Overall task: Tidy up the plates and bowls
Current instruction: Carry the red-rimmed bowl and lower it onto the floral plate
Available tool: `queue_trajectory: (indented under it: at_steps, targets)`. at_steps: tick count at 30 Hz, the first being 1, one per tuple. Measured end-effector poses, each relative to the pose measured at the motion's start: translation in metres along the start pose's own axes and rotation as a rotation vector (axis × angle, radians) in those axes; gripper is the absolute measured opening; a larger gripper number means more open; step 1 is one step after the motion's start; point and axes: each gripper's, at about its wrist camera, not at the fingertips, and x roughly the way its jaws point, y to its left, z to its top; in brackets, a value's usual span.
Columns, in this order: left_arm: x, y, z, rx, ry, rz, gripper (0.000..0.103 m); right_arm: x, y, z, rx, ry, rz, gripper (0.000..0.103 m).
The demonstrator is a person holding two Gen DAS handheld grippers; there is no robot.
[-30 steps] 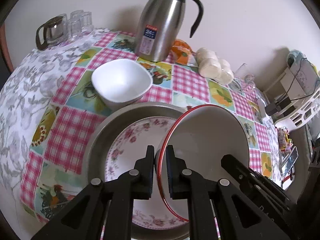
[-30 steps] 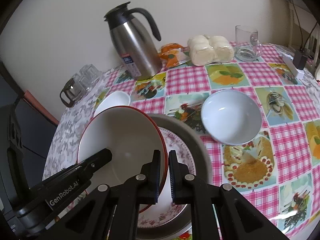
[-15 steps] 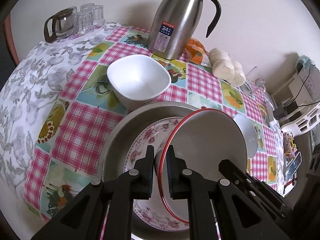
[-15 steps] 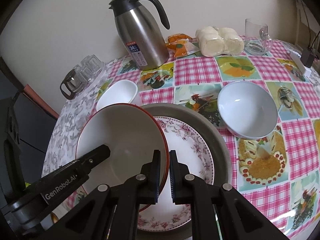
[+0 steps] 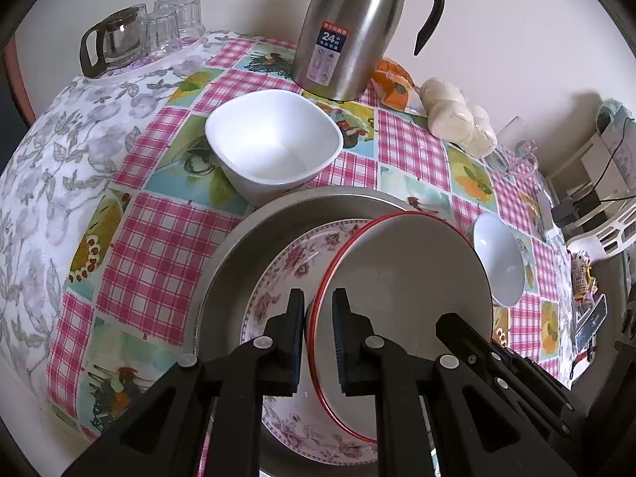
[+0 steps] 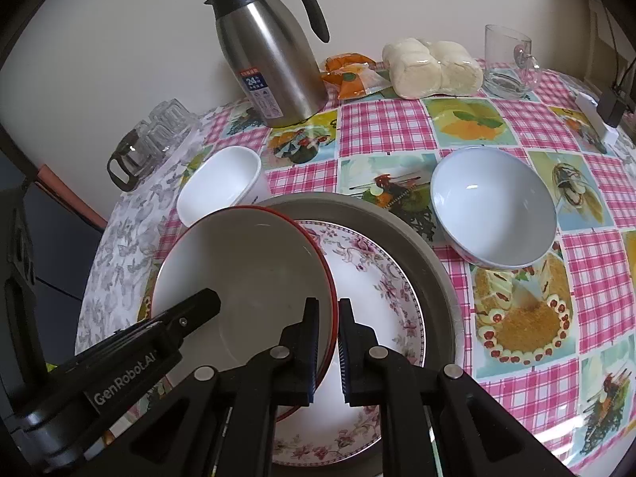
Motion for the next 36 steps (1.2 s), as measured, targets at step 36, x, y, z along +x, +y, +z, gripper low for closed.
queue_trajectory:
  at_steps: [36]
  targets:
    - [0.016,-0.002,0.002,-0.007,0.046,-0.007,0.026,0.016,-0.001,0.001,-0.011,0.041,-0.022,0.014]
